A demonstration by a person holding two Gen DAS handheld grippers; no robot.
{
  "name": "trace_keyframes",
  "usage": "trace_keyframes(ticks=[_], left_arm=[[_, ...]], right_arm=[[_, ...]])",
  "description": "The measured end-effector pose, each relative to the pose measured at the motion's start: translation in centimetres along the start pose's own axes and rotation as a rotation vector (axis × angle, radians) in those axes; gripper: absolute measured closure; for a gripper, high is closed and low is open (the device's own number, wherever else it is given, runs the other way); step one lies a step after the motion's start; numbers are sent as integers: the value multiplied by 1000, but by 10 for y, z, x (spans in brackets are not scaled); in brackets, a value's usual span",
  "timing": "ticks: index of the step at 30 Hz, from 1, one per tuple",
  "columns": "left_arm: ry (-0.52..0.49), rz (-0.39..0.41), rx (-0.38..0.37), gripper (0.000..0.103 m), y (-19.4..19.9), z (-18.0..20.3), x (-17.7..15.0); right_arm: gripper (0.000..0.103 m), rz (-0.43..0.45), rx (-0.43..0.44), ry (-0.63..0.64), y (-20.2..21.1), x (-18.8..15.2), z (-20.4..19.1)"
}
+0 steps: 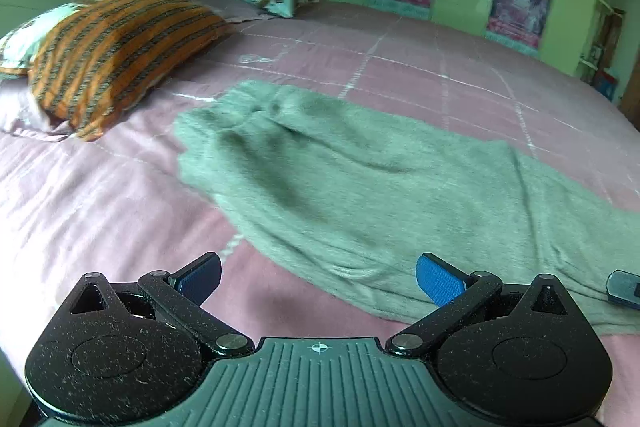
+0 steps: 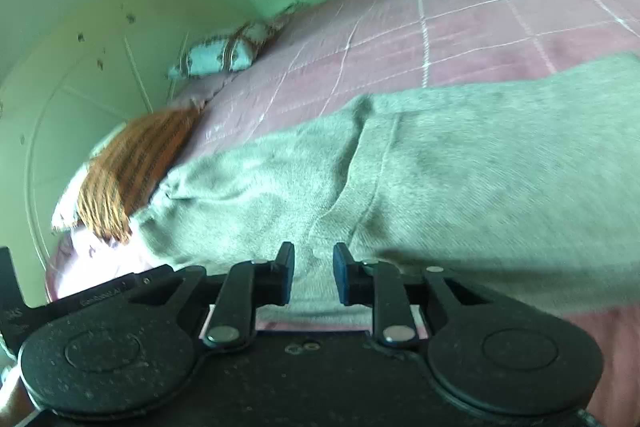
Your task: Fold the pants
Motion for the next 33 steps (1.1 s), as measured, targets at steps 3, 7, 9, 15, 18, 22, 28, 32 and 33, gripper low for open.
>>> trace_keyframes(ticks=[3,7,9,15,18,22,28,32,33], left_arm=[[-10,-4,-66,0,1,25,4],[-71,0,-122,0,-3,77,11],[-108,-32,-137,0,-13,102,10],[-220,-77,-75,0,-23,139,0],[-182,-44,-92,0,-21,148,9],[-230,-113,-60,0,-42,166,7],[-151,-10,-22,0,-15,142,25],[-99,61,-9,0,-12,133,44],[-95,57,-12,0,-17,134,46]], right_arm=[[89,22,-33,-8,22,3,13],[82,117,-130,-22,56,8,41],[82,146,-209,-41,67,12,65],[85,82,-195,-192,86,21,126],[85,153,-230,-101,113,33,133],[97,51,-331,-49,93,31,154],[96,-7,-334,15,78,30,156],[94,68,-311,26,93,49,155],[94,73,-311,21,91,55,156]])
Point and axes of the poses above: each gripper's, at about its wrist camera, not at the fingertips, and y roughly against the way its jaws point, z to its right, x to its top, the point moved 3 cm from there along -y, roughly the way its jaws point, and after that the axes turned 3 degrees about -z, right-handed, at the moved point
